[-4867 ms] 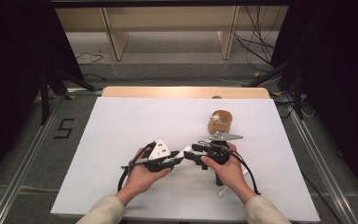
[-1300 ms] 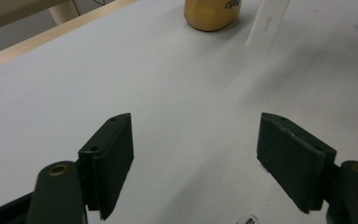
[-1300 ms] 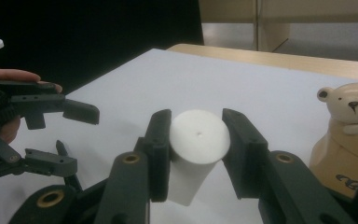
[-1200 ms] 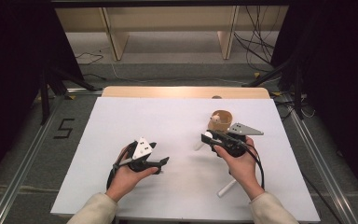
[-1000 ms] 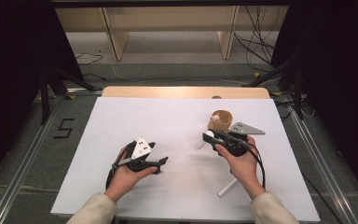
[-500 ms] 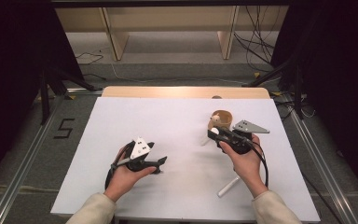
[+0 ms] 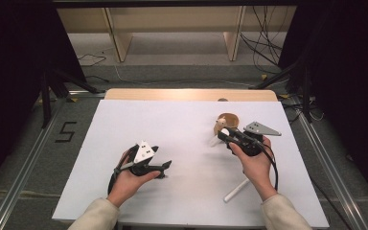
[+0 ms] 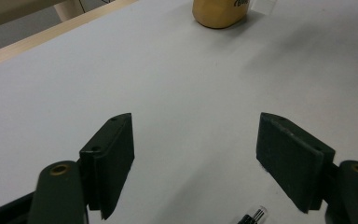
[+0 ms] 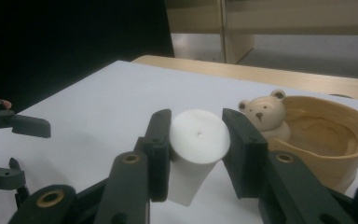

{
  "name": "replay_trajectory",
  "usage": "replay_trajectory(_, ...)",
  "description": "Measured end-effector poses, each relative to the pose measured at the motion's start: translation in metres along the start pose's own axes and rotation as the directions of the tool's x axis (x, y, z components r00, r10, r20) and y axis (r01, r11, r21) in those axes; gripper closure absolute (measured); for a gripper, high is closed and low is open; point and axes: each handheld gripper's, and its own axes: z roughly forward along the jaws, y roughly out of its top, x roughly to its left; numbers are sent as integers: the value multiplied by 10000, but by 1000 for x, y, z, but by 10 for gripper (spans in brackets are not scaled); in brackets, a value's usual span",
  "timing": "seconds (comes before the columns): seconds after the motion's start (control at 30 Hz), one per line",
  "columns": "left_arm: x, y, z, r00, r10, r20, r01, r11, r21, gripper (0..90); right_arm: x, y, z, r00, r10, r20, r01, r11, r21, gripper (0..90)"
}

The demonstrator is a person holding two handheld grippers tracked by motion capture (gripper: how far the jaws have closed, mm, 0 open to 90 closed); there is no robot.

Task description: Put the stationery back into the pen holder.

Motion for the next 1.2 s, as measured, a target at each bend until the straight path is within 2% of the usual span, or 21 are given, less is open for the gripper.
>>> replay_trajectory(0.4,0,0,0,10000,-52,-14,52,10000,-36,279,-5,2,-3,9998,37,212,-36,10000,-69,648)
replay_trajectory(1.2,0,0,1,10000,-32,-6,32,10000,9,282,-24,11,-14,9950,235,971,-188,9986,-494,648)
